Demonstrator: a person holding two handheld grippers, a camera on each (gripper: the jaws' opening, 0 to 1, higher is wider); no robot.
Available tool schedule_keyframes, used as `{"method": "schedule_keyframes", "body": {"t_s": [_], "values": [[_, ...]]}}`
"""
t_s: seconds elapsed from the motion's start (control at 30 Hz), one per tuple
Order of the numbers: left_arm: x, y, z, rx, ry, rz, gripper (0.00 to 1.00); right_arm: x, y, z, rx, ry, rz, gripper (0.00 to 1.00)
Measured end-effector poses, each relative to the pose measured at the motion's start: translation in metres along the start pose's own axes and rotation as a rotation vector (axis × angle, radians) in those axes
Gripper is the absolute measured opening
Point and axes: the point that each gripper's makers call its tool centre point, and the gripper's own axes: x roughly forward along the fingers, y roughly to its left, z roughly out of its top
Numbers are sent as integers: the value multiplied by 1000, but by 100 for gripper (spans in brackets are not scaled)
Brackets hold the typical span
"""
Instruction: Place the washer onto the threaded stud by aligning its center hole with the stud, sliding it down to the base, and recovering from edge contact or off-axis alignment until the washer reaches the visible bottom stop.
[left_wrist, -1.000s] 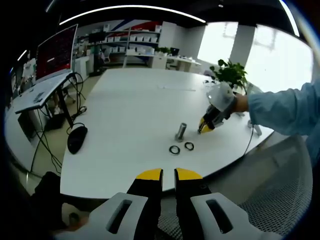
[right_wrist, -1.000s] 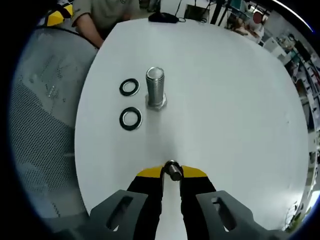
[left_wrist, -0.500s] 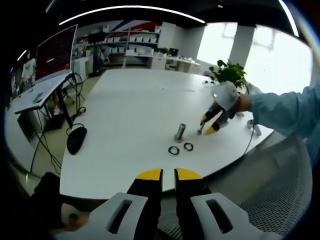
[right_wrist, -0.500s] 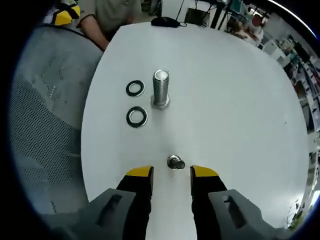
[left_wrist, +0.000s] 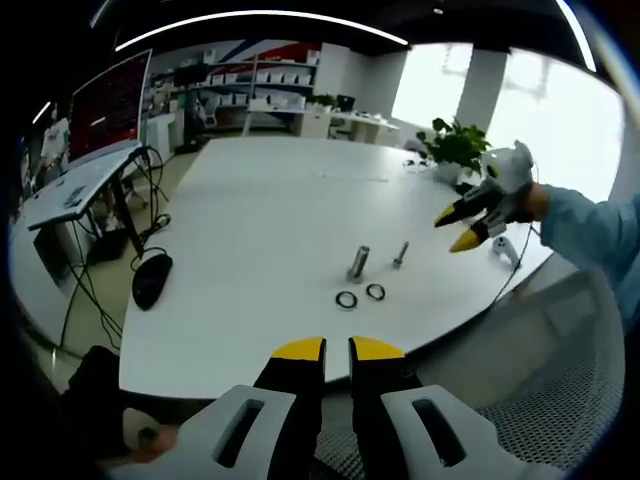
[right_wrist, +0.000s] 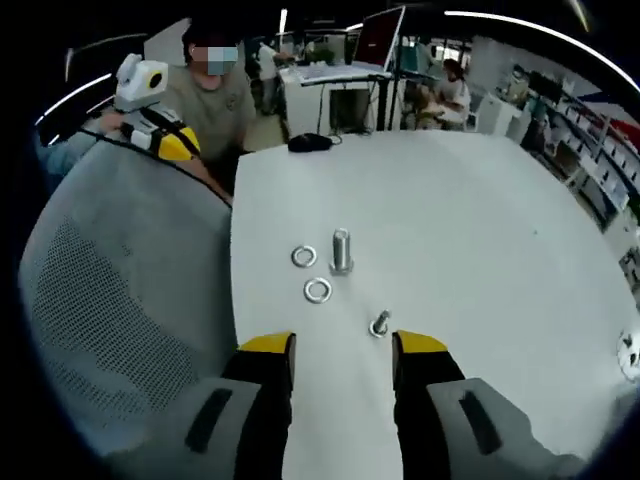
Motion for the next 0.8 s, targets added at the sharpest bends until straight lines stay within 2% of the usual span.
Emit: {"method": "schedule_keyframes", "body": {"t_s": [0.07,0.2,0.37,0.43,0.47,0.5,0.57,0.67,0.8], "values": [[0,-1,0,6,-1,-4,6,-11,3,7,26,-54,-15,39],[0,0,0,8,-2,-3,6,-43,4,18,95,-180,-110,36],[0,0,0,6,1,3,6,-76,10,11,204,-280,-209,35],[0,-1,0,5,1,4,6,-89,10,7,240,-327,-285,35],[0,-1,0,6,2,3,6,-92,11,4,248,-342,-318,35],[0,-1,0,6,4,3,6,-93,22,0,241,-335,-300,35],[0,-1,0,6,6,4,6,-96,30,-5,258,-356,-333,35],[0,-1,0,10,6,3,6,-95,45,-5,305,-388,-331,34],[0,-2,-1,17,12,-3,6,-95,64,-8,294,-389,-352,33]]}}
